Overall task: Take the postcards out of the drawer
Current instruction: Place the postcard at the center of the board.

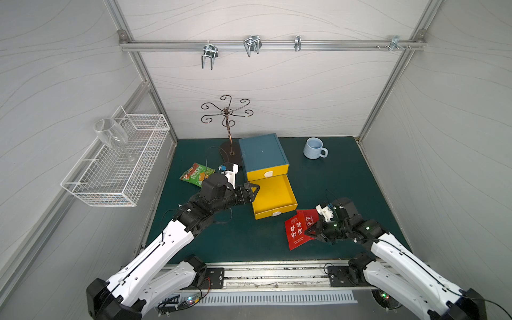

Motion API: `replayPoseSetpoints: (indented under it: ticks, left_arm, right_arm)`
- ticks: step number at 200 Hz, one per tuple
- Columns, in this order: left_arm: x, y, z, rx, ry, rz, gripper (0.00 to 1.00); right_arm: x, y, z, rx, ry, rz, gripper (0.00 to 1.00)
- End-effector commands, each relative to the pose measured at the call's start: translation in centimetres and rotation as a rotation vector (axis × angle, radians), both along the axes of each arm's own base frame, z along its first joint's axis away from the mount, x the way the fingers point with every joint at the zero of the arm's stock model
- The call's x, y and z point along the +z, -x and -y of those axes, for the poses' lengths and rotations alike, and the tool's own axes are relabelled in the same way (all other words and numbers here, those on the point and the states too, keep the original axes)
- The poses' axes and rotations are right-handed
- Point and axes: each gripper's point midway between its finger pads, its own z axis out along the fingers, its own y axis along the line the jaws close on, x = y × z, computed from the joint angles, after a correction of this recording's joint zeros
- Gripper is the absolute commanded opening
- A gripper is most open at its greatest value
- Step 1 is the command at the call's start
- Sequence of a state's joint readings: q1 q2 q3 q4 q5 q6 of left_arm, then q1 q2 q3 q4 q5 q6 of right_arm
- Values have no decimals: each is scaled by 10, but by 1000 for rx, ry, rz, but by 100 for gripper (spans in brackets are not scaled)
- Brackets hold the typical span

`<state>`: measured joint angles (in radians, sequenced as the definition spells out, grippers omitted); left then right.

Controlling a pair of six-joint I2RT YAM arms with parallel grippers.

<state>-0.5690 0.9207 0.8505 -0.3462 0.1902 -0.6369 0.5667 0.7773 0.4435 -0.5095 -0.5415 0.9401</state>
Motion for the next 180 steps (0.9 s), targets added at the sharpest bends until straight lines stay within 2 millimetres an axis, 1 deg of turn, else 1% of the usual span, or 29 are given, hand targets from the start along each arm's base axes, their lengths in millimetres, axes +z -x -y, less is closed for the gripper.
replayPoseSetpoints:
  ticks: [1, 44, 111, 180]
  left_arm:
    - [13, -4, -2, 6, -3, 44, 82]
    - [8, -5, -4, 10, -13, 35, 82]
    - [3, -8, -8, 12, -29, 31, 83]
    - [2, -12, -12, 6, -47, 26, 83]
  right_arm:
    - [-1, -15, -7, -39, -13, 42, 0]
    - [-17, -22, -12, -40, 18, 21, 0]
    - [-45, -21, -20, -19, 100, -47, 0]
    - [-54, -26, -24, -32, 150, -65, 1]
